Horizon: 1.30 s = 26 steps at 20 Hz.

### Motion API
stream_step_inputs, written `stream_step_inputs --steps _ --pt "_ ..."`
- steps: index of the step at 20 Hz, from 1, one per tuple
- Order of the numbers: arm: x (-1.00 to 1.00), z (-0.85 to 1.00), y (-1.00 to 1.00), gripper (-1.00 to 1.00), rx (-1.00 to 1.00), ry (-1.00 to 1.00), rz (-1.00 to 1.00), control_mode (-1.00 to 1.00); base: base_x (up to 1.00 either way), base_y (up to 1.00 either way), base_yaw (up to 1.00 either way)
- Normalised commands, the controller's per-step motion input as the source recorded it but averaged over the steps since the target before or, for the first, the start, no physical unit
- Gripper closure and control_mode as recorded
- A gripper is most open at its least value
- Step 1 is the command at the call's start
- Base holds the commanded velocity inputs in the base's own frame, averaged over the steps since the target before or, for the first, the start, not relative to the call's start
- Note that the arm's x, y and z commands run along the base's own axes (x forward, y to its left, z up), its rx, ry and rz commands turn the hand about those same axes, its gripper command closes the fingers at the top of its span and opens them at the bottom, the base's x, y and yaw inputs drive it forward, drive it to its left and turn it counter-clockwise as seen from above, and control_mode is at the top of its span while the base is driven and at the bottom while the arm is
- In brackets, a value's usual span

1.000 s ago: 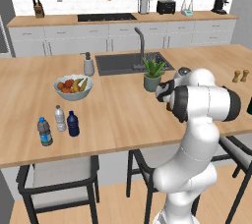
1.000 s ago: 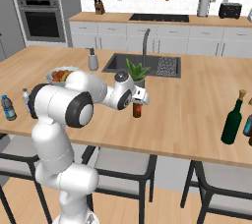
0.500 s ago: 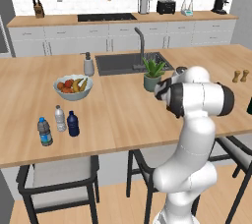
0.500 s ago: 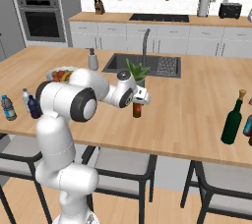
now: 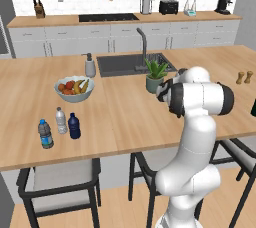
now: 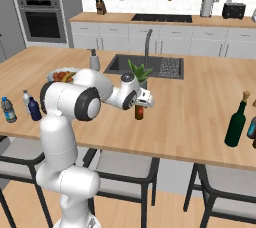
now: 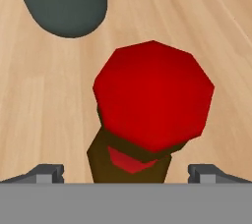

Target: Move the plastic bottles in the middle to the plastics group, and the glass bottles in the middle to the glass group.

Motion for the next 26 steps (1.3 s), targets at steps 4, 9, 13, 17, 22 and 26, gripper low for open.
stream_step_inputs --steps 4,9,13,17,22,26 --pt "0.00 -0.16 0.00 -1.00 0.00 0.00 0.00 -1.00 0.00 0.00 0.00" --pt "0.00 -0.01 0.00 -1.00 0.00 0.00 0.00 -1.00 0.00 0.00 0.00" --pt "0.00 0.00 0.00 1.00 0.00 0.00 0.00 -1.00 0.00 0.00 0.00" --pt "0.00 0.05 -0.04 1.00 0.00 0.00 0.00 -1.00 0.00 0.00 0.00" --pt "-0.15 0.49 -0.41 1.00 0.00 0.01 -0.07 -1.00 0.00 0.00 0.00" --pt "-0.10 0.54 -0.83 1.00 0.00 0.08 -0.13 -1.00 0.00 0.00 0.00"
